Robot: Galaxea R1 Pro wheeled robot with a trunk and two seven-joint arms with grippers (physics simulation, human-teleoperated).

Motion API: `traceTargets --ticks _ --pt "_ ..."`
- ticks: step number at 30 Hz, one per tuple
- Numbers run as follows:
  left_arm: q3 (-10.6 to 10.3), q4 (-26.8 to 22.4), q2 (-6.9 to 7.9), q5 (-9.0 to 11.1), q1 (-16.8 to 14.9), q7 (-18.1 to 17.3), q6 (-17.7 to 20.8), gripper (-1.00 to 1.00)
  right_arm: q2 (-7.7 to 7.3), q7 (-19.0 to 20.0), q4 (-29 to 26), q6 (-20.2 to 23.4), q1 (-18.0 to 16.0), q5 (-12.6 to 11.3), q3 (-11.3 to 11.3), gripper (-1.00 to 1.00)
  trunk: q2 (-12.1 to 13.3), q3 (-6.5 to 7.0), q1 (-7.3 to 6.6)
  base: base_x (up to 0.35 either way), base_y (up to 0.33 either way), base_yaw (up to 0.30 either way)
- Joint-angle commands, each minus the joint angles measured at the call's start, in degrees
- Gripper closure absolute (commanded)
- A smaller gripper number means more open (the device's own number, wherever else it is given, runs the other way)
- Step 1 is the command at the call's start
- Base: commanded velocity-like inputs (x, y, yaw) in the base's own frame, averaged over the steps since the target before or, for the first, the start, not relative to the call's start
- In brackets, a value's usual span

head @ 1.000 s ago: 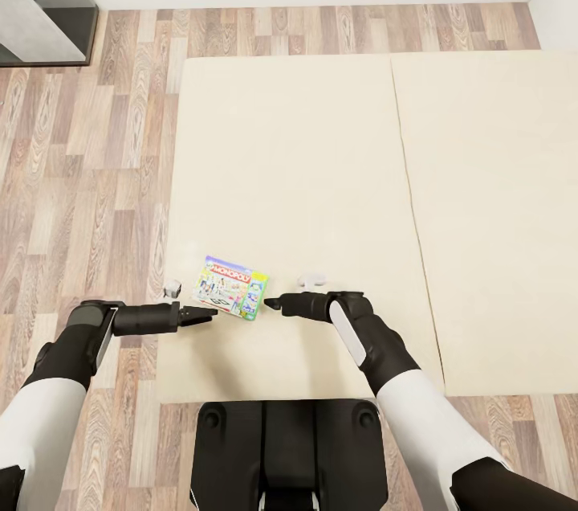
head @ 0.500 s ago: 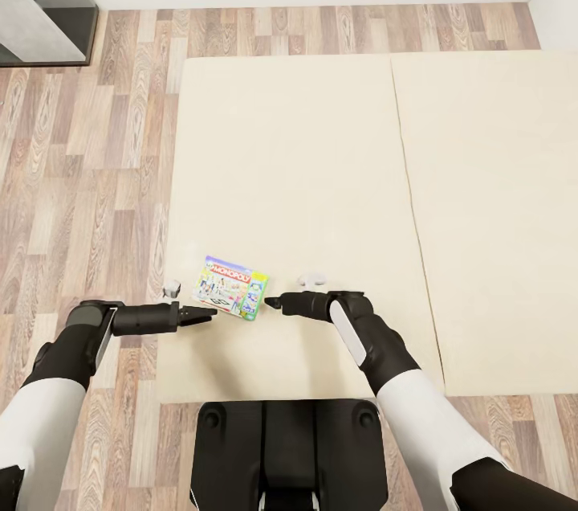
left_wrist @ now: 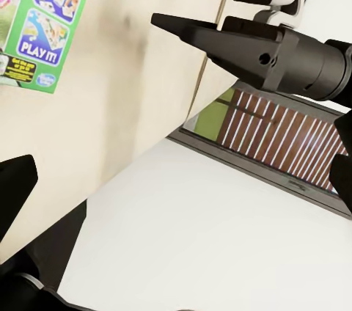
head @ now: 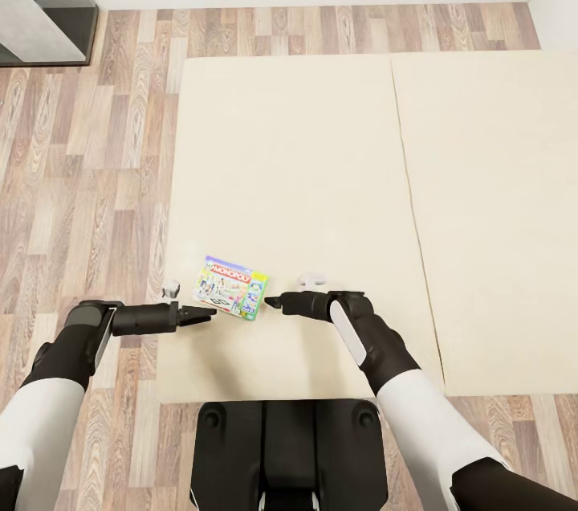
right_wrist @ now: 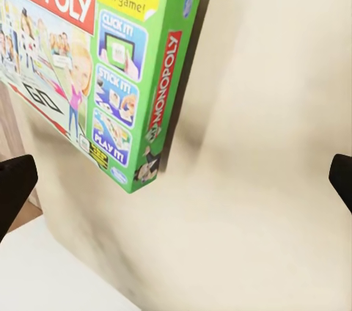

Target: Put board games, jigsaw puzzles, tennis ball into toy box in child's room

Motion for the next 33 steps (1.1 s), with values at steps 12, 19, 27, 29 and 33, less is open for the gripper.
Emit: traceTargets --ticks 12,19,27,29,33 --pt "0.1 -0.1 -0.02 -0.6 0.0 -0.5 0.6 -1.00 0.00 0.1 -0.1 0.4 0.0 0.0 -0.1 -1.00 -0.1 -0.06 0.03 0.000 0.000 0.000" --pt "0.1 -0.1 -0.02 -0.6 0.0 -0.5 0.6 -1.00 0.00 0.1 -0.1 0.4 0.0 0.0 -0.1 -1.00 -0.1 -0.06 0.03 0.000 0.000 0.000" --pt "0.1 -0.1 -0.02 -0.6 0.0 -0.5 0.6 -1.00 0.00 0.1 -0.1 0.4 0.0 0.0 -0.1 -1.00 -0.1 -0.06 0.03 0.000 0.009 0.000" --pt "0.1 -0.1 -0.02 -0.6 0.0 -0.5 0.6 -1.00 0.00 0.2 -0.1 0.4 0.0 0.0 -0.1 -1.00 -0.1 -0.06 0.03 0.000 0.100 0.000" --pt "0.1 -0.1 -0.02 -0.6 0.0 -0.5 0.6 -1.00 0.00 0.1 -0.1 0.4 0.0 0.0 -0.1 -1.00 -0.1 -0.06 0.03 0.000 0.058 0.000"
